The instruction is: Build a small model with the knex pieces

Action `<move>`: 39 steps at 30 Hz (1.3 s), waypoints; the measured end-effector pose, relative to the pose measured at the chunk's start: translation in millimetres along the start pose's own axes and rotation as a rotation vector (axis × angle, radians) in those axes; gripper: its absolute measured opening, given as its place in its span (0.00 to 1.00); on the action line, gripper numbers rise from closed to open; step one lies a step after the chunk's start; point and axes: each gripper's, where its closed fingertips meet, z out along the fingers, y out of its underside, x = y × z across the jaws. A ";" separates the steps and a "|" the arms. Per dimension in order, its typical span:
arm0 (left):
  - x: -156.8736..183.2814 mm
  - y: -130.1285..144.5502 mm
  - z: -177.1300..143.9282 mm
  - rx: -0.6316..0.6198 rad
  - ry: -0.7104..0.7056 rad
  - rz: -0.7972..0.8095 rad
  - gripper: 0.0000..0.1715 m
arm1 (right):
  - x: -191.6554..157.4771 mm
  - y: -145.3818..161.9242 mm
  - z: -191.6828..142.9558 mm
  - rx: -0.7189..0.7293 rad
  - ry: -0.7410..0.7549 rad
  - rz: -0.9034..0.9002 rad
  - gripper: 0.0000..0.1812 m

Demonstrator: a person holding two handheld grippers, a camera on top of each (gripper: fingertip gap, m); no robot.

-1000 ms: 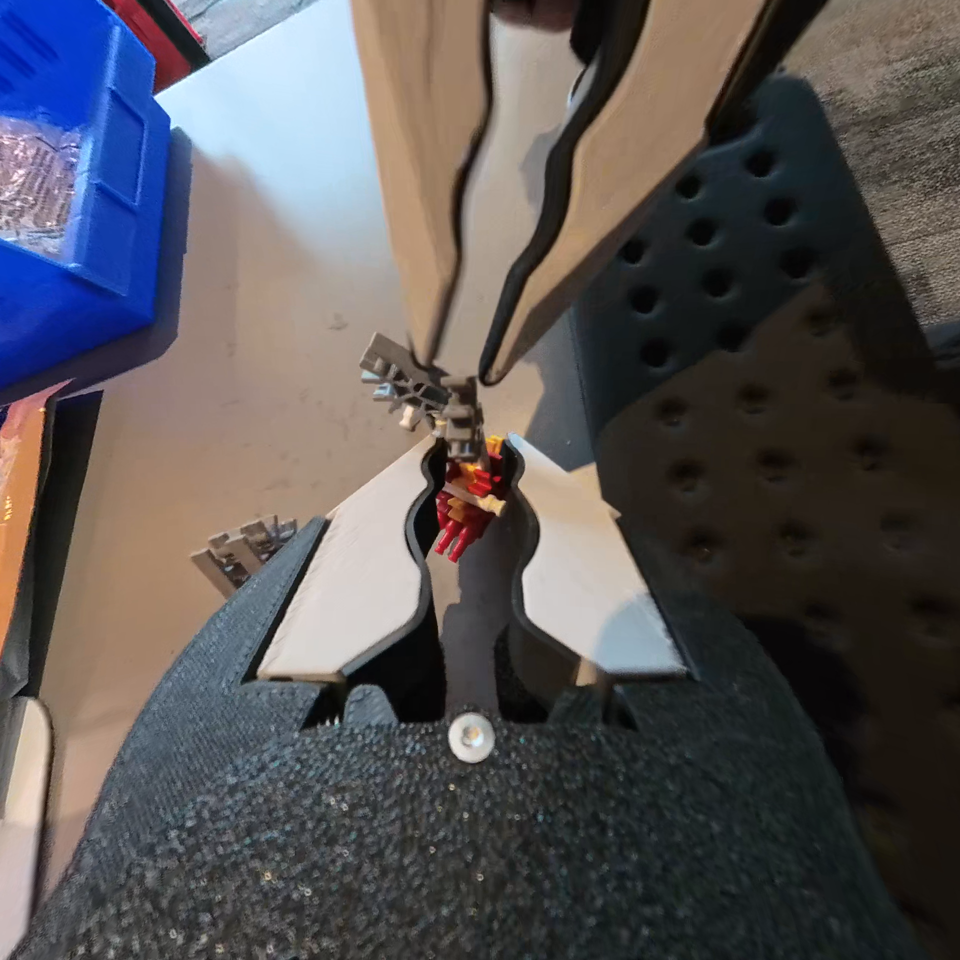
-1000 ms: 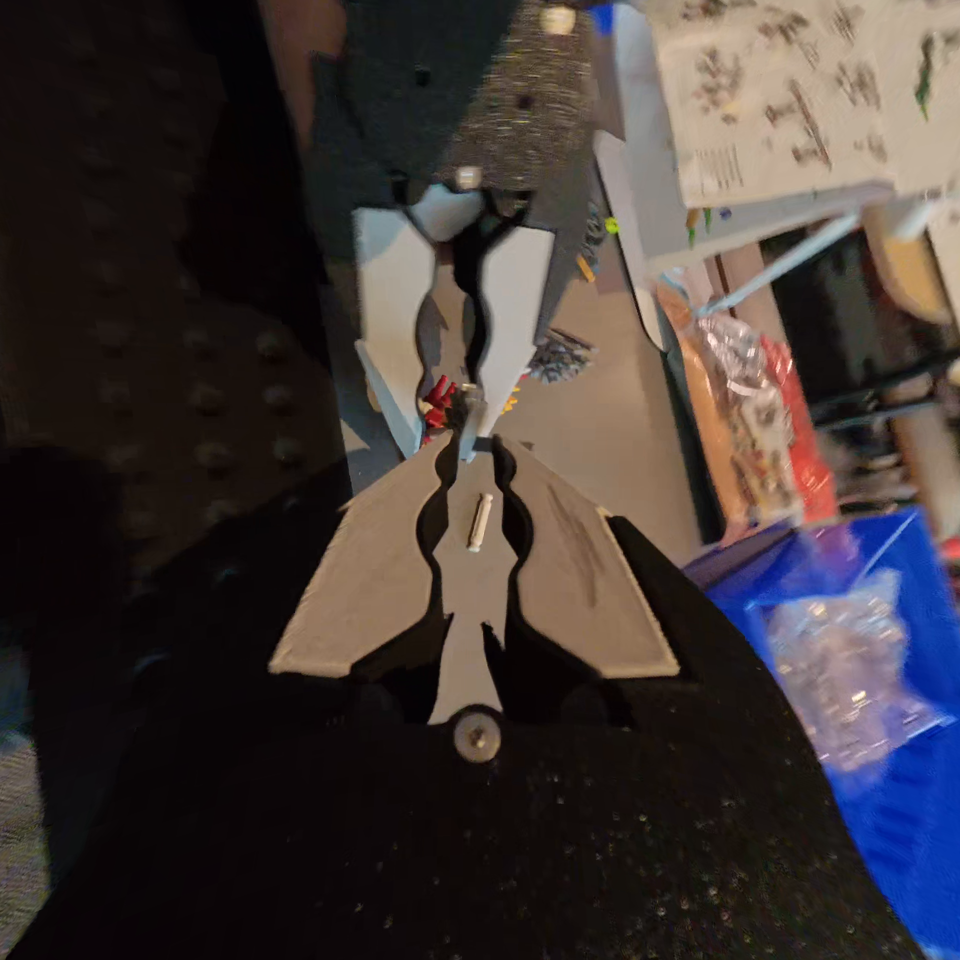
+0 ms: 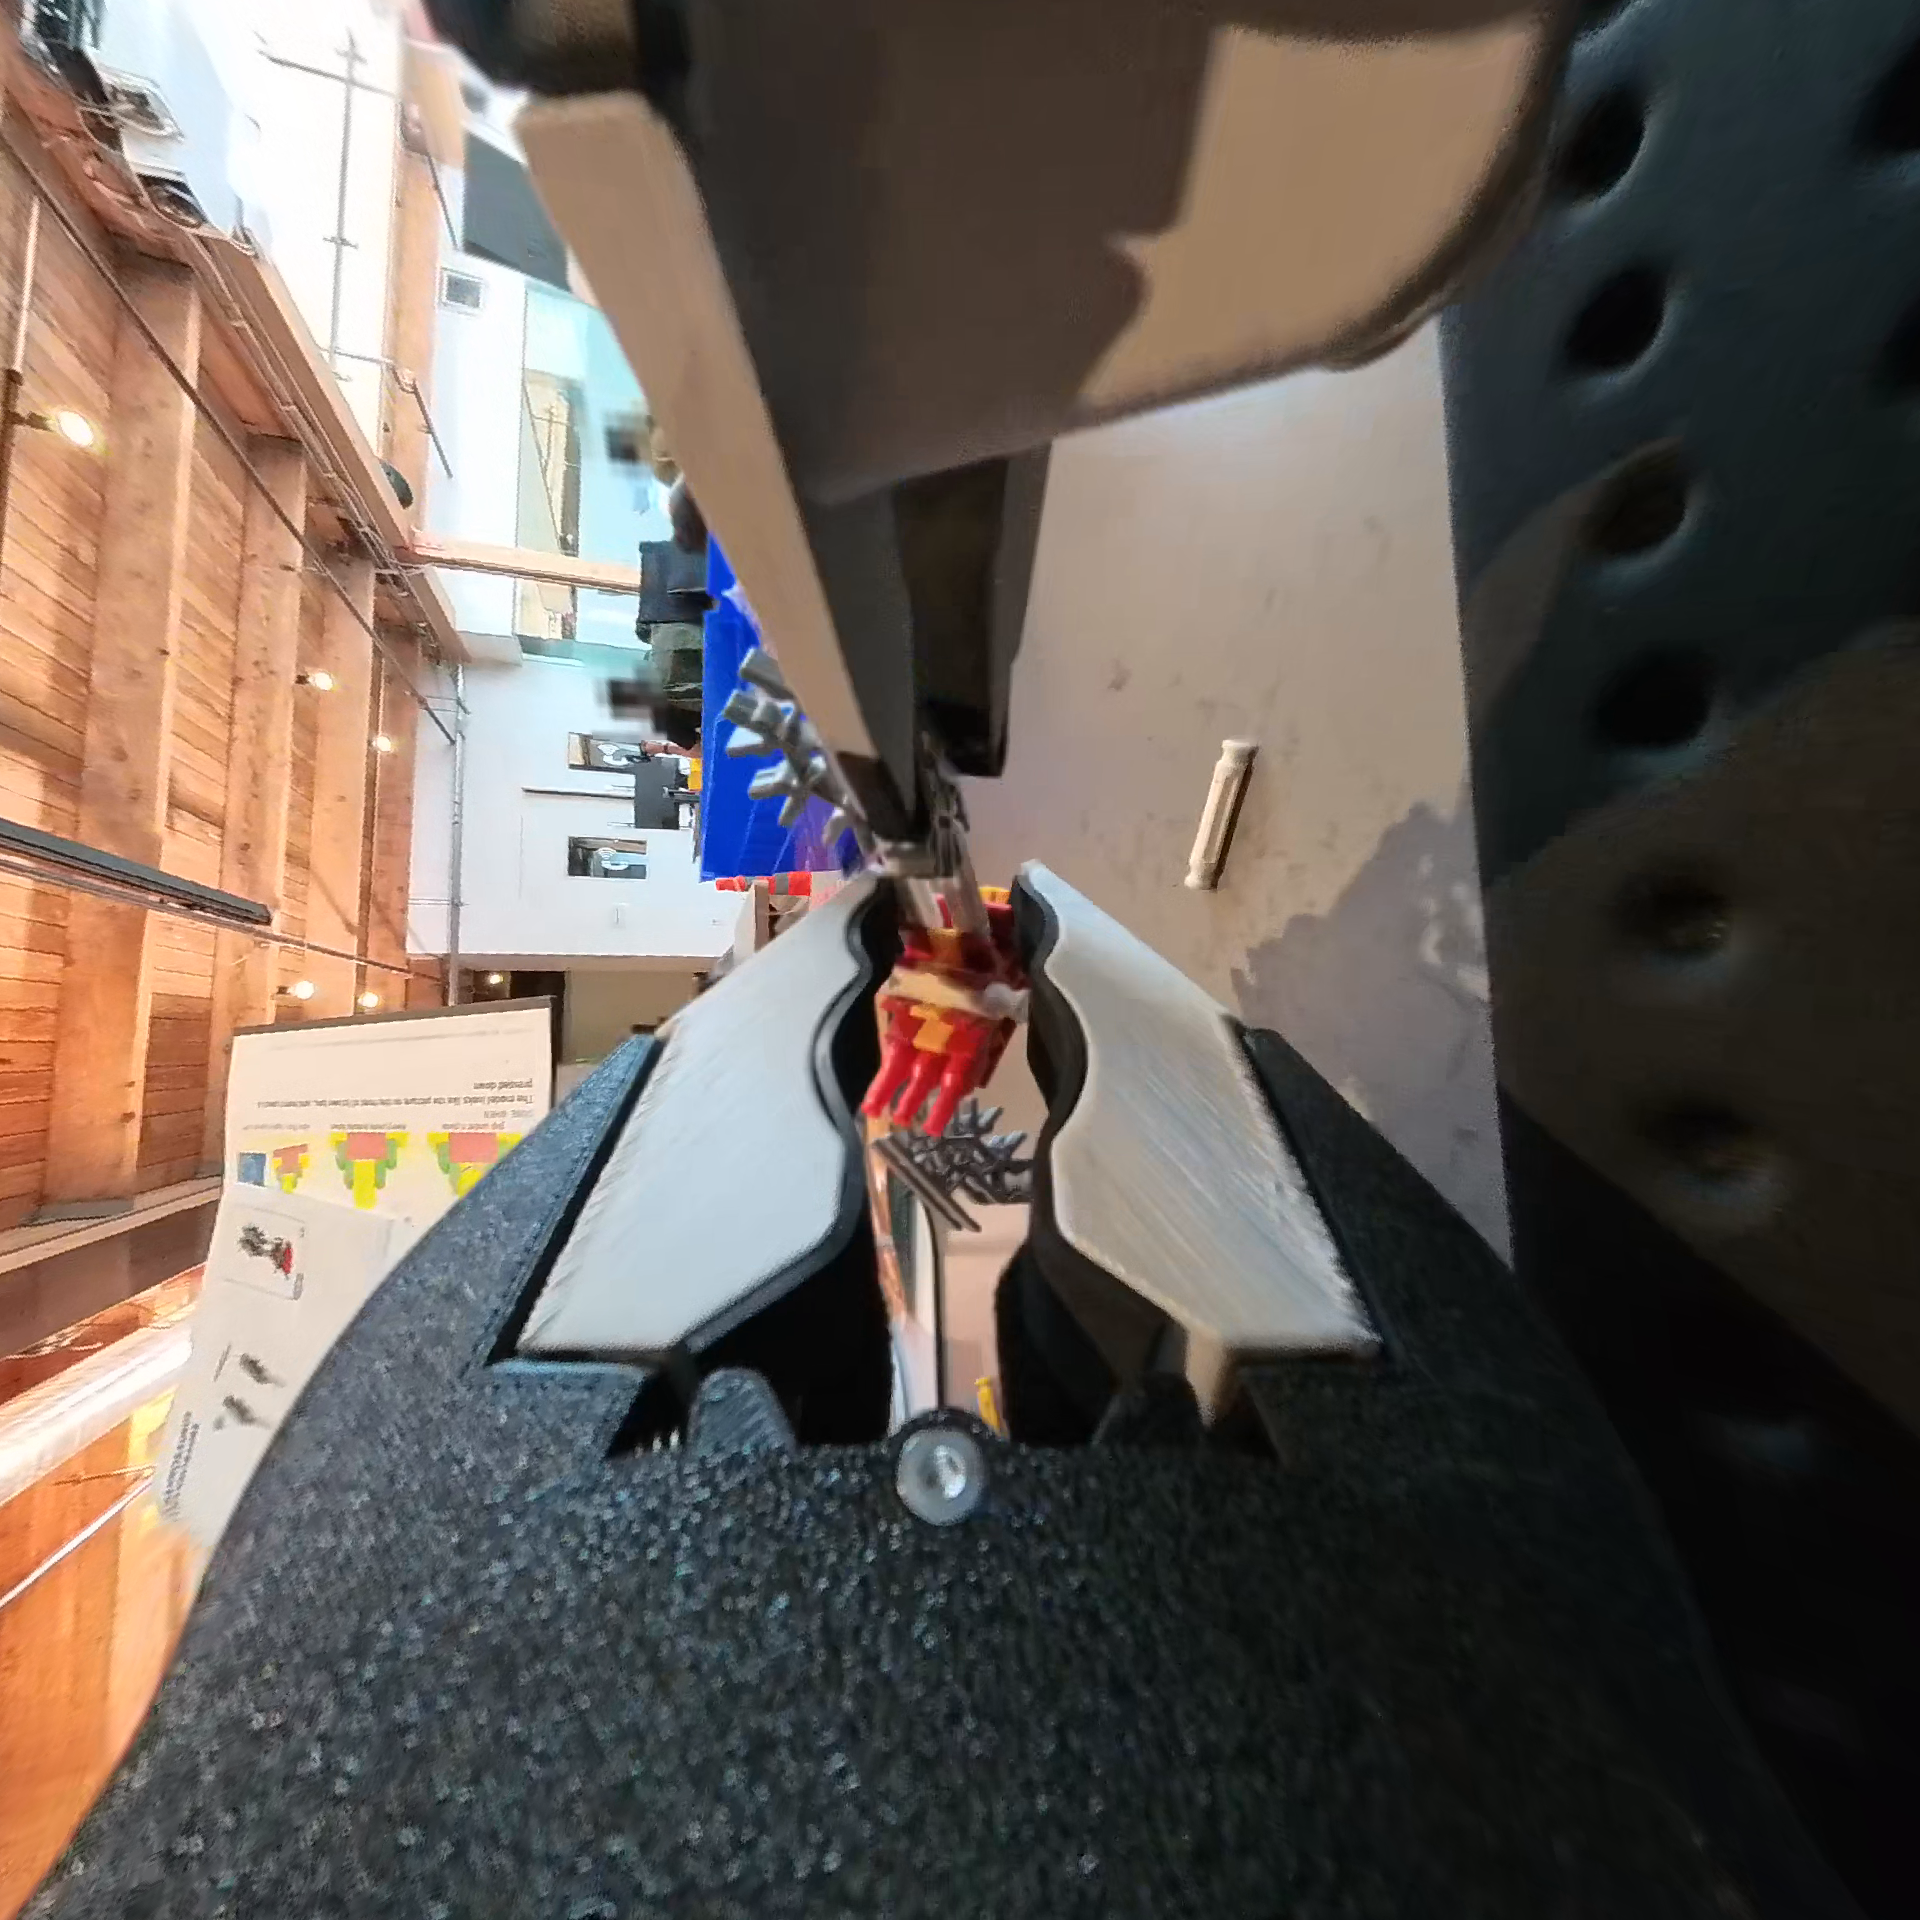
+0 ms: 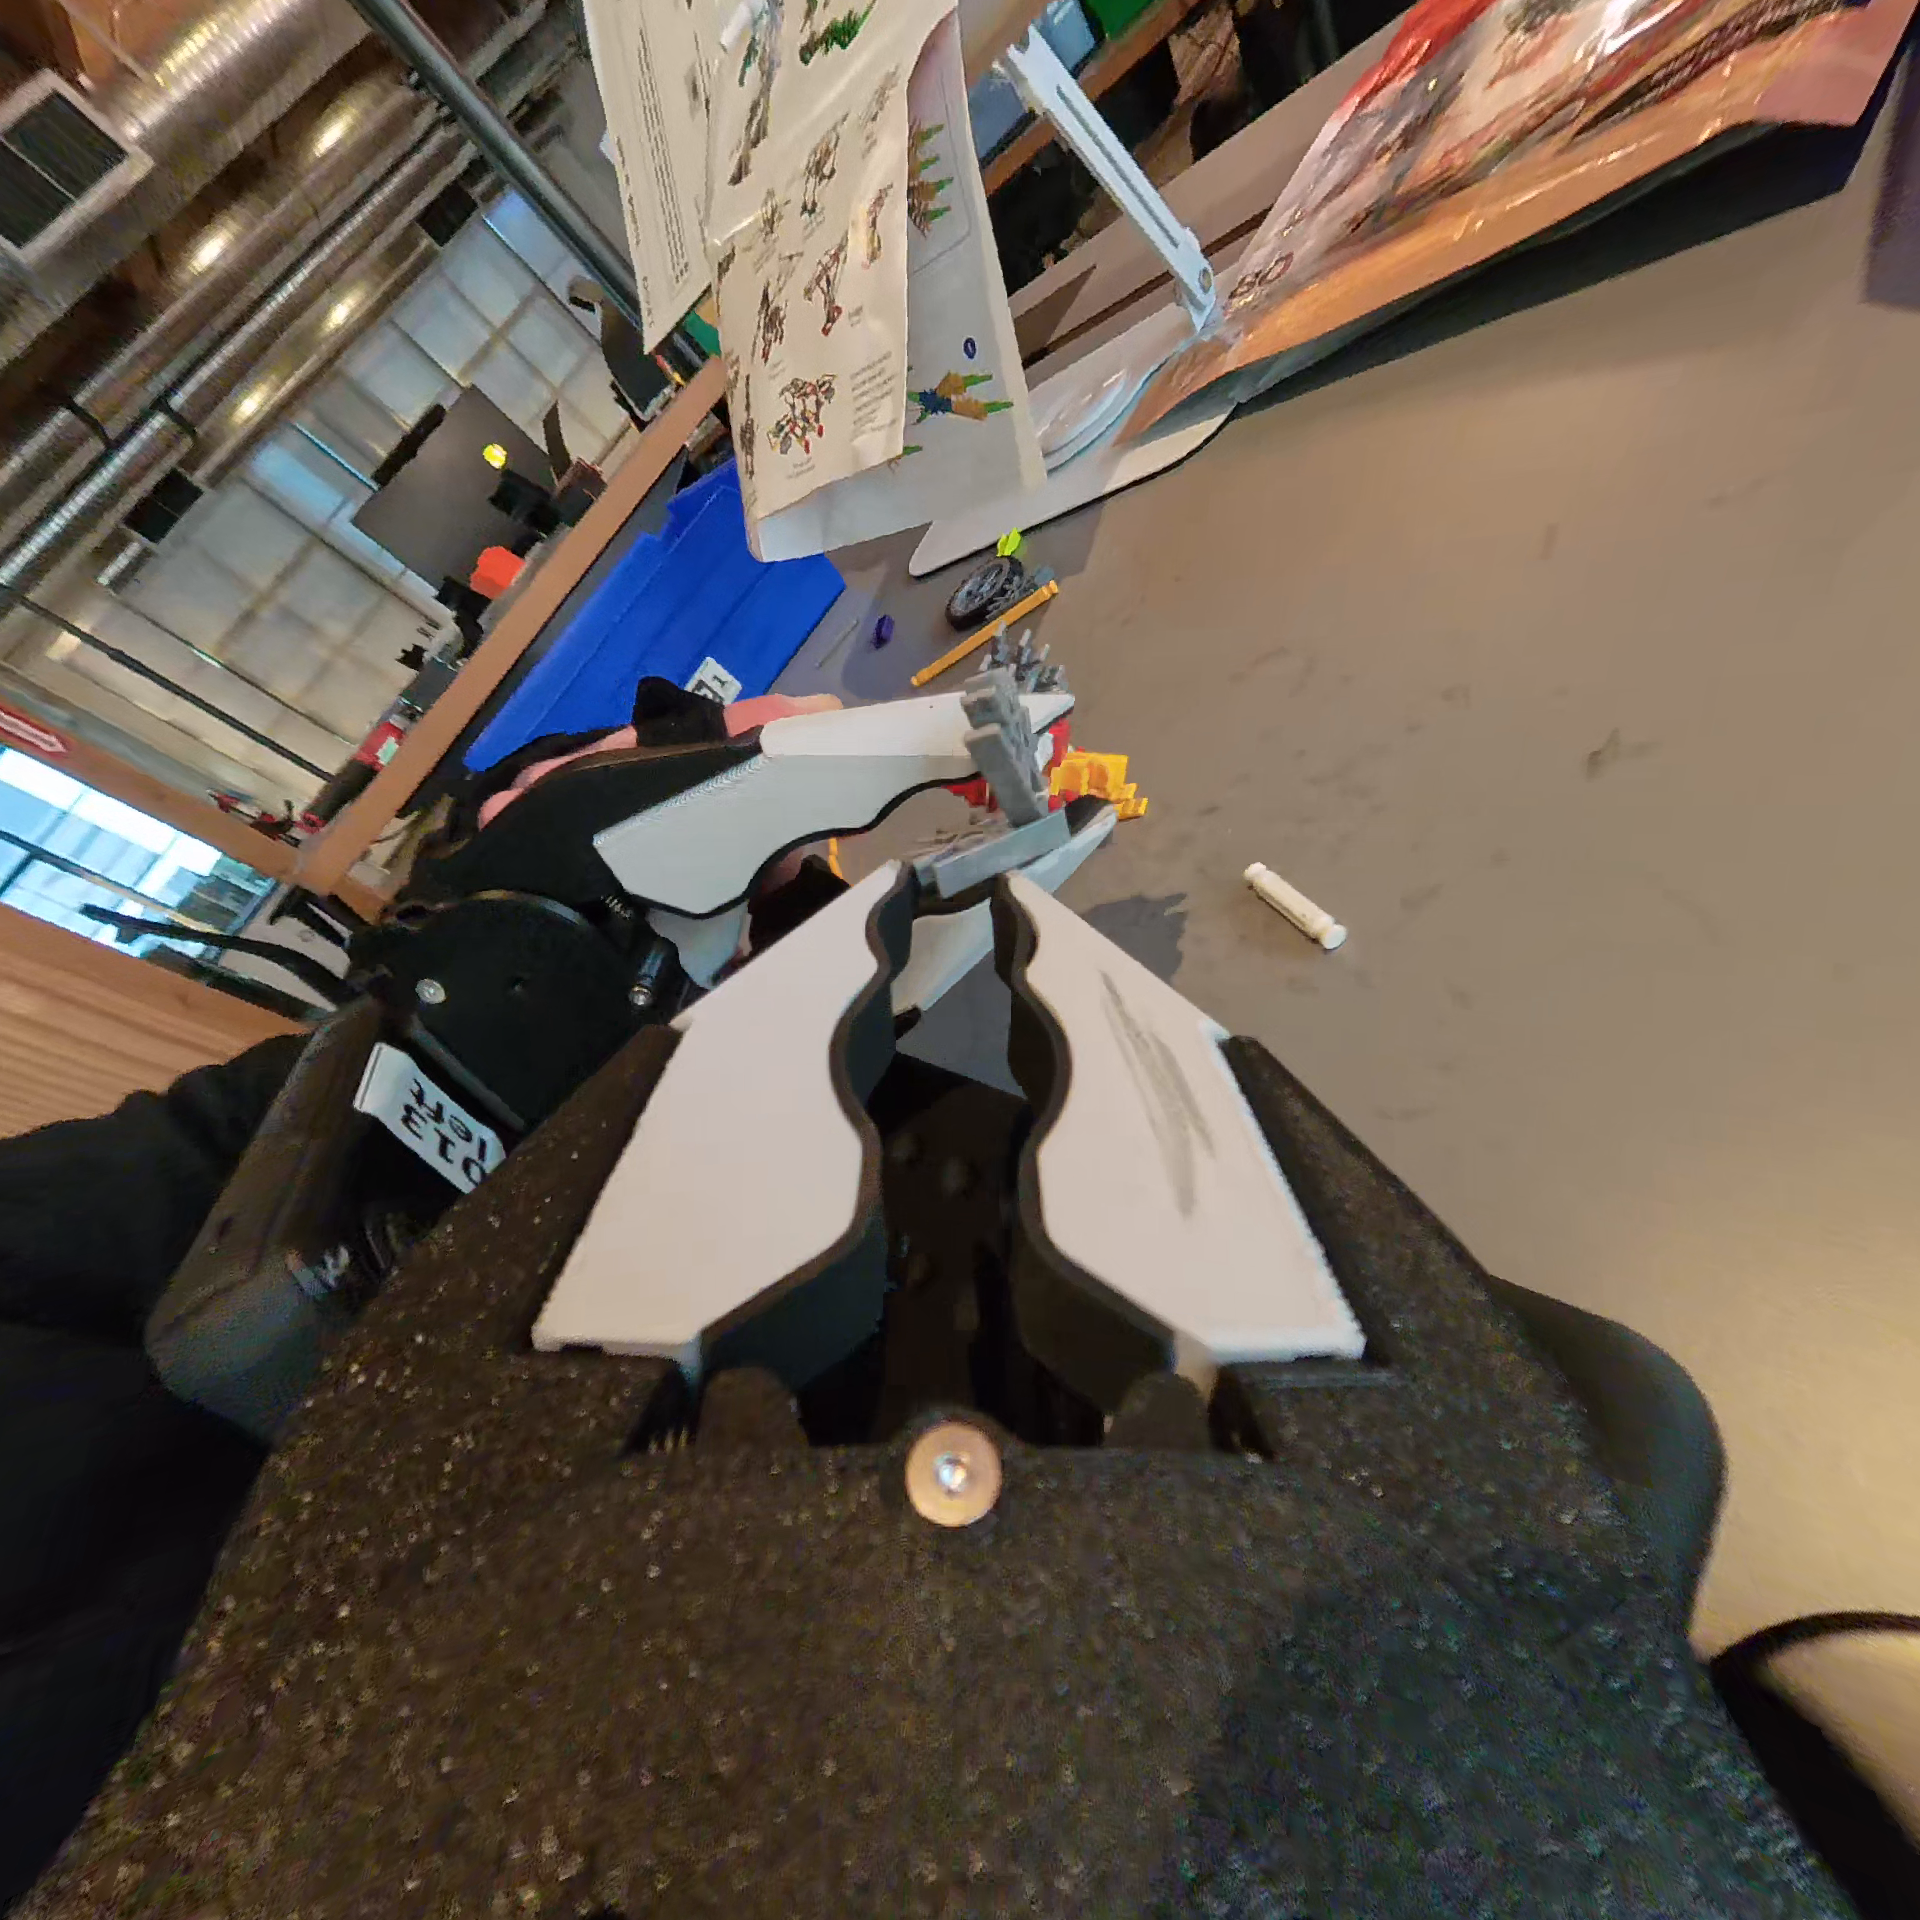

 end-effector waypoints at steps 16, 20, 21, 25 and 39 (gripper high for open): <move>-5.2 -9.5 1.2 0.010 -0.044 0.041 0.12 | 9.2 -10.8 -9.9 0.043 -0.018 0.089 0.24; -5.8 -12.7 2.2 0.009 -0.052 0.045 0.12 | 10.2 -5.3 -6.1 0.000 -0.001 0.073 0.13; -5.8 -12.5 2.5 0.011 -0.046 0.035 0.12 | 10.4 -5.2 -5.9 -0.004 0.005 0.059 0.13; -5.8 -15.9 0.7 0.040 -0.020 -0.009 0.11 | 13.7 -4.7 -7.8 -0.009 0.031 0.015 0.06; -2.8 -28.2 -4.8 0.192 0.134 -0.170 0.11 | 21.8 -5.9 -17.1 -0.098 0.138 -0.309 0.03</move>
